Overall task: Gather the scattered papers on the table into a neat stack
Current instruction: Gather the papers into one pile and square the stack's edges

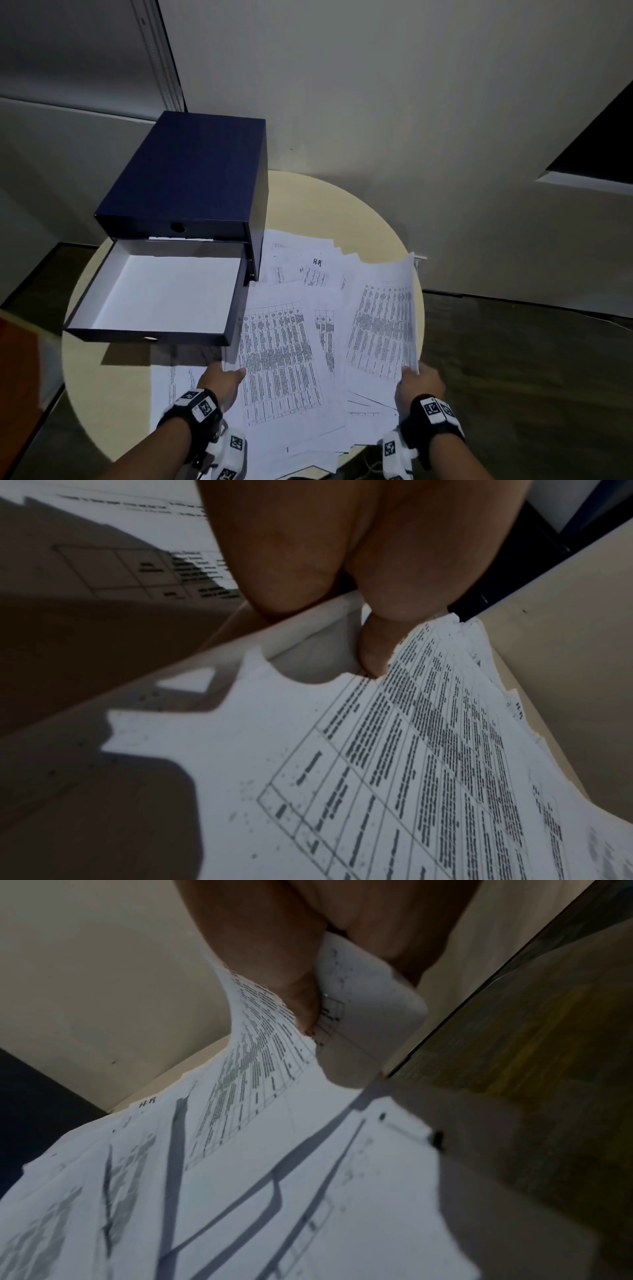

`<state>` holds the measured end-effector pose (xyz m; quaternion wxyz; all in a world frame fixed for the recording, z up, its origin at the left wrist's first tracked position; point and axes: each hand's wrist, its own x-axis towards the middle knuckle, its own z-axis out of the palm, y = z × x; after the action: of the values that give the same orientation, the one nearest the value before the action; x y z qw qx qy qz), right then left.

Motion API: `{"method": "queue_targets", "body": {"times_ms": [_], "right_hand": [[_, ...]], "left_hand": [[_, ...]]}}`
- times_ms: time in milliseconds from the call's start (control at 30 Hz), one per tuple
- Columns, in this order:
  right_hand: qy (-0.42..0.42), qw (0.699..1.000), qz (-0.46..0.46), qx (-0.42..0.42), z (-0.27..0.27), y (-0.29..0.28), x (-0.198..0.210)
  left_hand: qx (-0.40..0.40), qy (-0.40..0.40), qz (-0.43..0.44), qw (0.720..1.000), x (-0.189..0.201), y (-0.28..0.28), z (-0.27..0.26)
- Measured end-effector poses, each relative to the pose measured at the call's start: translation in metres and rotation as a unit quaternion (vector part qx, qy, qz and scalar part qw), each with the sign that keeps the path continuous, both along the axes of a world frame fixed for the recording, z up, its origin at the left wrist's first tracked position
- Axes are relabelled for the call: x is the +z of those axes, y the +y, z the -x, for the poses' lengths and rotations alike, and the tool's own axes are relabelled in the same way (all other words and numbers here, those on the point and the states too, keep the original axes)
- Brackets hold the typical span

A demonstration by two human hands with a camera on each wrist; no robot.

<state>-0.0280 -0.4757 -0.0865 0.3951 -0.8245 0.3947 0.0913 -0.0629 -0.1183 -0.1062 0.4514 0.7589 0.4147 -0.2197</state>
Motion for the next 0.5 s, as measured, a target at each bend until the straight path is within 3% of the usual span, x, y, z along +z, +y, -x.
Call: {"method": "queue_targets", "body": {"times_ms": [367,500], "right_hand": [[-0.023,0.998,0.026,-0.061,0.009,-0.039,0.008],[-0.095,0.989,-0.070,-0.091,0.003,-0.056,0.015]], "left_hand": [[-0.002,0.007,0.003,1.000,-0.003,0.002,0.001],[-0.014,0.000,0.001,1.000,0.002,0.002,0.002]]}}
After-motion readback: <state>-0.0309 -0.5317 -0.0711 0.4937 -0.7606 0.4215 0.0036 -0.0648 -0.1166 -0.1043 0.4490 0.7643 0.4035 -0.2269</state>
